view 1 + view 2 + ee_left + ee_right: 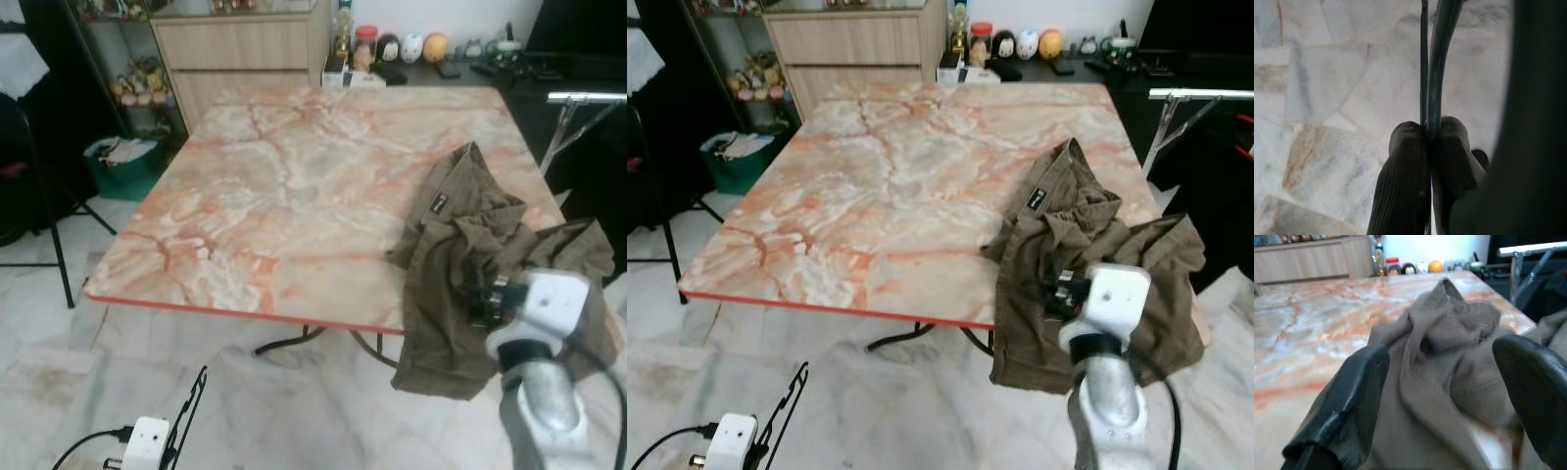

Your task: Hang hanger

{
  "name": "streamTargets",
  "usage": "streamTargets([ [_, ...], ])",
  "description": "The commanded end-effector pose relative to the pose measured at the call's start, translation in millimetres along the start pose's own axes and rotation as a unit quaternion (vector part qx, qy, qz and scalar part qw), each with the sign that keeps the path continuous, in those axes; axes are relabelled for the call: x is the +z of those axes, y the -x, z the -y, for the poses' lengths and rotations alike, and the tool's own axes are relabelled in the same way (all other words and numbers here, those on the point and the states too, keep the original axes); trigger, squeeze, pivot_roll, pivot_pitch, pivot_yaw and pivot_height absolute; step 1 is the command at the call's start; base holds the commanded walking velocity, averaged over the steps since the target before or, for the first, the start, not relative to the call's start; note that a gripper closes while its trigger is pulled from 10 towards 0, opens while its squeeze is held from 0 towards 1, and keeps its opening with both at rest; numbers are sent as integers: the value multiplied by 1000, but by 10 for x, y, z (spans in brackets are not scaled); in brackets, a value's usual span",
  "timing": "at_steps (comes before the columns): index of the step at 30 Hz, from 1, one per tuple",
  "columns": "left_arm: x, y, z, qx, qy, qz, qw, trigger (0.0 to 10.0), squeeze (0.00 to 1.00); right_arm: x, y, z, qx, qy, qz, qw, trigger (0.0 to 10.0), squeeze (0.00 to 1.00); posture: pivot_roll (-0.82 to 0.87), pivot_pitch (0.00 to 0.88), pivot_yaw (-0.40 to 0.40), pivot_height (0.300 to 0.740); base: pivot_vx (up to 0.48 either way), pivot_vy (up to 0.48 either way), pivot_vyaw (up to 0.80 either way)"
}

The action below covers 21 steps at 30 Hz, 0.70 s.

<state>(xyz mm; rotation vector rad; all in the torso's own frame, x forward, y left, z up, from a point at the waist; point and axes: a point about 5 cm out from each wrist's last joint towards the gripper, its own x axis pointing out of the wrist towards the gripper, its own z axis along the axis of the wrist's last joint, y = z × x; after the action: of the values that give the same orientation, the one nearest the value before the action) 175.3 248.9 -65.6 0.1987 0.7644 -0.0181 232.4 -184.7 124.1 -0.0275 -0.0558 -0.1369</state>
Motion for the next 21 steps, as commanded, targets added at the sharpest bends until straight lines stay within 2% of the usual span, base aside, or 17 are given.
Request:
streamTargets([
  [1,-4,5,-17,3,-2,1,1000,10000,0,-72,32,-74,6,14,5,1000,10000,0,81,27,55,740,0,0,0],
  [3,-4,5,-18,5,1,0,1000,10000,0,-102,49,-98,8,20,7,1000,10000,0,81,25,56,740,0,0,0],
  [5,-8,2,-17,10,17,-1,1000,10000,0,-26,12,-121,-16,1,35,999,10000,0,81,23,56,740,0,0,0],
  [9,-6,-1,-35,23,31,-3,999,10000,0,49,-32,-194,-6,11,68,998,10000,0,76,18,53,740,0,0,0],
  [10,-6,2,-51,31,47,0,998,10000,0,11,-30,-218,-1,14,69,998,10000,0,78,14,48,740,0,0,0],
  [13,-5,4,-70,34,63,2,997,10000,0,-21,-26,-233,3,22,67,998,10000,0,78,12,46,740,0,0,0],
  [17,4,6,-101,34,59,2,998,10000,0,-48,-49,-277,10,17,63,998,10000,0,78,12,46,740,0,0,0],
  [21,1,27,-173,59,82,12,995,10000,0,-76,-62,-323,16,17,62,998,10000,0,87,0,43,740,0,0,0],
])
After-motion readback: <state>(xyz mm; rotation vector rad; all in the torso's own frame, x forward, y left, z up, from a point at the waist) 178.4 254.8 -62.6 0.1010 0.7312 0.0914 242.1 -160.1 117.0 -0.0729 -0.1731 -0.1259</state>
